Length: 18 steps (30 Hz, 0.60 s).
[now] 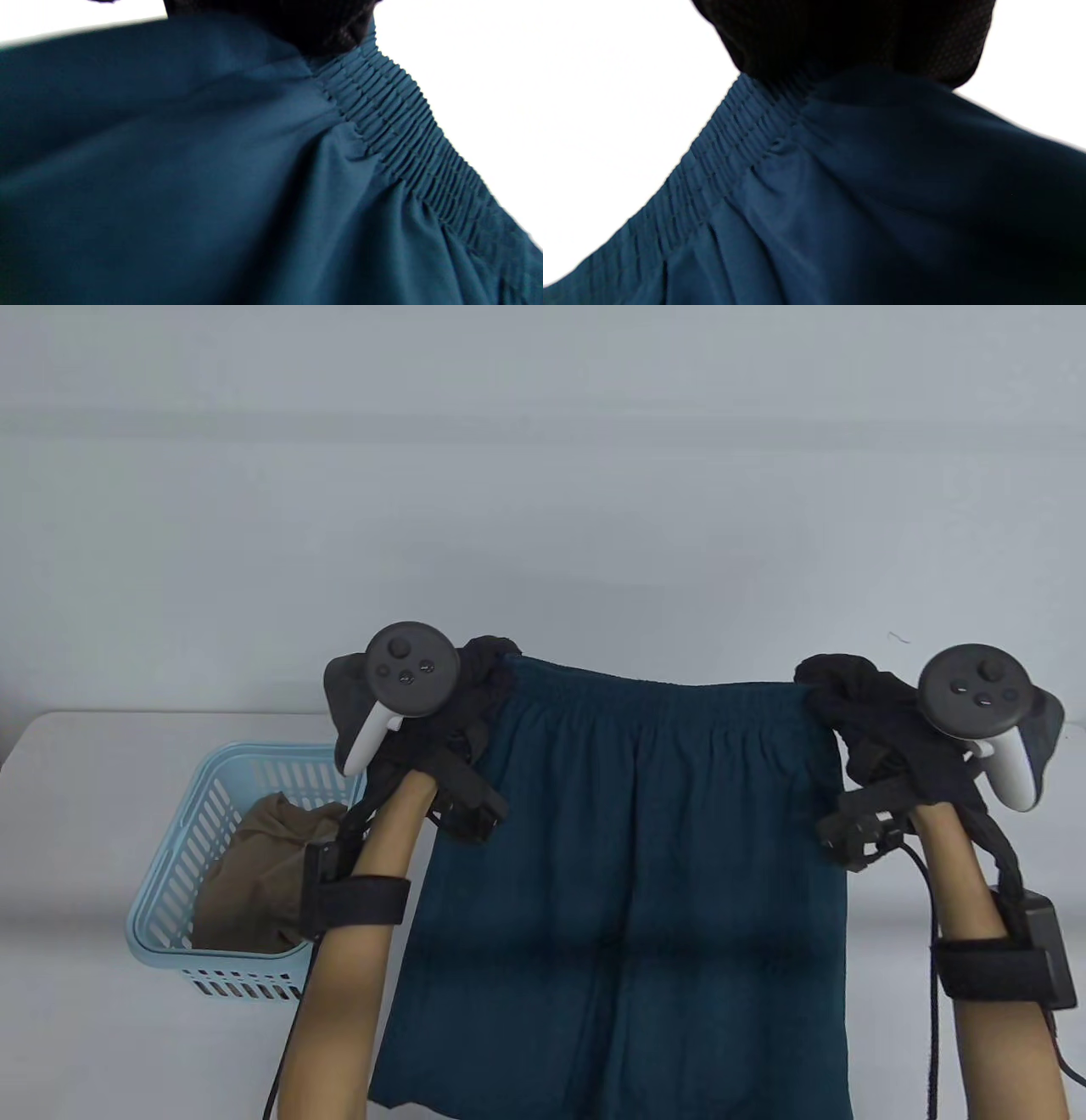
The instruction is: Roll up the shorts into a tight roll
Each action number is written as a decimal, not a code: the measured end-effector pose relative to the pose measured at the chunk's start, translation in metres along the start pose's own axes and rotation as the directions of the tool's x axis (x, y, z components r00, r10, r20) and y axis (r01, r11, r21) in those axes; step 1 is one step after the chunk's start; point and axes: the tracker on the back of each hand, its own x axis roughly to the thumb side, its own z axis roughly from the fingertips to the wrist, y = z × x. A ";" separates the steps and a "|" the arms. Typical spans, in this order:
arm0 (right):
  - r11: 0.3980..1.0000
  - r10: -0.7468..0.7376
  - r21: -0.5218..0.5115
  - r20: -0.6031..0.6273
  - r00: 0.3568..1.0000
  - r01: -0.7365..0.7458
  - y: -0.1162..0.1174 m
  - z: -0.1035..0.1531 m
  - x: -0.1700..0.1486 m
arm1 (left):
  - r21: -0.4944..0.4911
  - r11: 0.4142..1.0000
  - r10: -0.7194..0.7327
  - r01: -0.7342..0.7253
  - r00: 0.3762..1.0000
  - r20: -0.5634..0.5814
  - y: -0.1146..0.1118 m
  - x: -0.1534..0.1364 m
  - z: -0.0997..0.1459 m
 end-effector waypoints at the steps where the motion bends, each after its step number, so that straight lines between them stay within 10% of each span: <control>1: 0.999 -0.017 -0.027 -0.007 1.000 0.017 0.003 -0.009 0.000 | 0.007 1.000 0.000 0.000 0.999 -0.033 -0.001 -0.002 -0.008; 10: 0.964 0.035 -0.256 0.375 0.926 0.068 -0.046 0.031 0.050 | 0.220 0.971 0.053 -0.096 0.980 0.193 0.068 0.028 0.045; 18: 0.987 0.159 -0.066 0.280 0.947 -0.146 0.029 0.083 -0.033 | -0.035 0.992 -0.112 0.121 0.973 0.204 -0.035 -0.020 0.090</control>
